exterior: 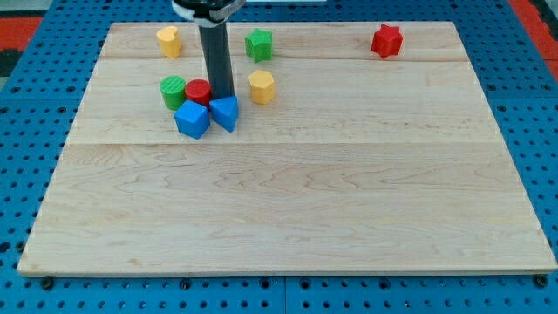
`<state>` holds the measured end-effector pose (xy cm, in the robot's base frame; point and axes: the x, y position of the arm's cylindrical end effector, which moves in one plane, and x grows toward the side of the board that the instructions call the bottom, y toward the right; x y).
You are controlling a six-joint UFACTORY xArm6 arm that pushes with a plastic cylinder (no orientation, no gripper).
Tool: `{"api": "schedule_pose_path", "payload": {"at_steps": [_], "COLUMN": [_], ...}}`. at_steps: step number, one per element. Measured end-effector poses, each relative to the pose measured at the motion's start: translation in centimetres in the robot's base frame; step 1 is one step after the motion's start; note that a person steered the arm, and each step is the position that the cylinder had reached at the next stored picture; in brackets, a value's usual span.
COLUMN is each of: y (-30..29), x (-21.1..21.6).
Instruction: Move the red and green circles to the blue blocks
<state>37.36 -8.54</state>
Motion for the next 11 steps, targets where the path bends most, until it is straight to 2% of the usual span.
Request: {"api": "schedule_pose_path", "payload": {"at_steps": [1, 3, 4, 5, 6, 7, 8, 9, 10, 11], "y": [-0.3, -5.3, -3.0, -6.8, -8.8, -4.5, -4.1, -8.4, -15.5, -18.0], "x": [-1.0, -3.2, -5.6, -6.6, -5.7, -3.1, -3.6, -6.6, -6.9, -5.4]}}
